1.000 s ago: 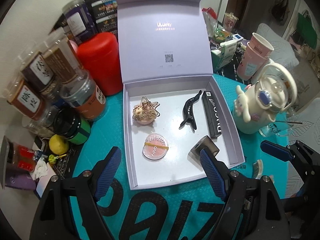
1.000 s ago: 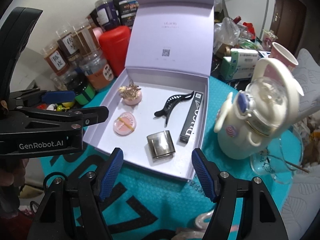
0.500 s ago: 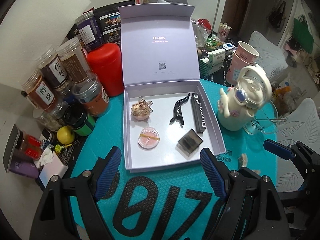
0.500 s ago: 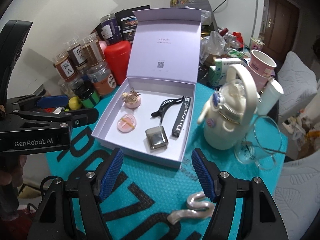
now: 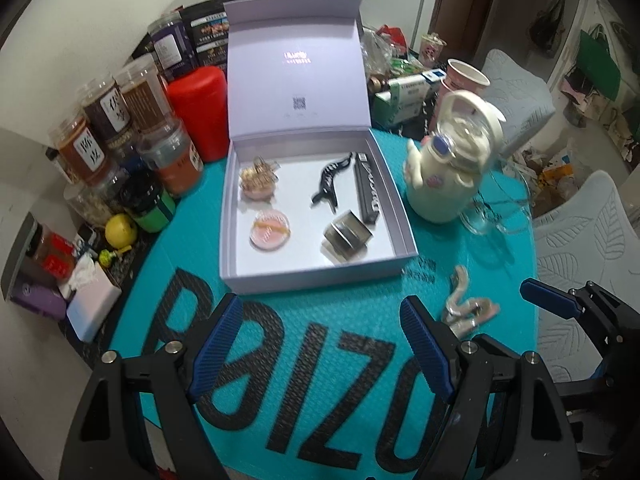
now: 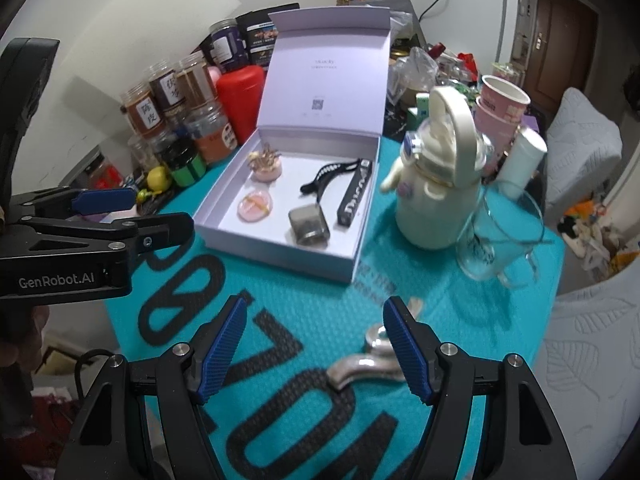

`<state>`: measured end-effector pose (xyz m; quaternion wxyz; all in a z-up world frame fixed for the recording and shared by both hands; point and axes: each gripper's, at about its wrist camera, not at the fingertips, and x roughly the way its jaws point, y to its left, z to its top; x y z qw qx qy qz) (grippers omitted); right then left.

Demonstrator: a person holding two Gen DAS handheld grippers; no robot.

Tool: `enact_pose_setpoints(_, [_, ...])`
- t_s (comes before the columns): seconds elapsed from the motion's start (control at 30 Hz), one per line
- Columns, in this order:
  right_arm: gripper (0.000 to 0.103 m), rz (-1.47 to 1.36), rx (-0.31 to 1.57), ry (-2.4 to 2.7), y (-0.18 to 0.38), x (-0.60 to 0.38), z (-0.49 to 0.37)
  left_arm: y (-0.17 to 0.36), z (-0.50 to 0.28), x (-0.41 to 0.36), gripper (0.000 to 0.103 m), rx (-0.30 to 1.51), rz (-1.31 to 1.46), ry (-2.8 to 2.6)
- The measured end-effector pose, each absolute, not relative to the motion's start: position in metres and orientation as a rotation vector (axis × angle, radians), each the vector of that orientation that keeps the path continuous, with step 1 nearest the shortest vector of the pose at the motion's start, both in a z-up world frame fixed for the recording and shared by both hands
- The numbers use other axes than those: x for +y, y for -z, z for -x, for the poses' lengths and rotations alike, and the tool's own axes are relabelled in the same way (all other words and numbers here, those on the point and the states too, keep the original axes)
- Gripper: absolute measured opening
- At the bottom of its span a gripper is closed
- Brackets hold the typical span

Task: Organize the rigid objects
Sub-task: 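Withdraw both open tools from the box toward the pearly claw clip and pink tube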

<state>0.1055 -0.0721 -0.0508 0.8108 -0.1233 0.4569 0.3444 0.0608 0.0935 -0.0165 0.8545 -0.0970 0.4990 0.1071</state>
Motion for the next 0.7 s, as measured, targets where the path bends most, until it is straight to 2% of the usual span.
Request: enact_pose_setpoints(0.7, [0.072,0.211,1.055,-0.647,0.079,-0.148,-0.085,0.048,-0.056,0.023,0.081,1.127,0.174,-0.13])
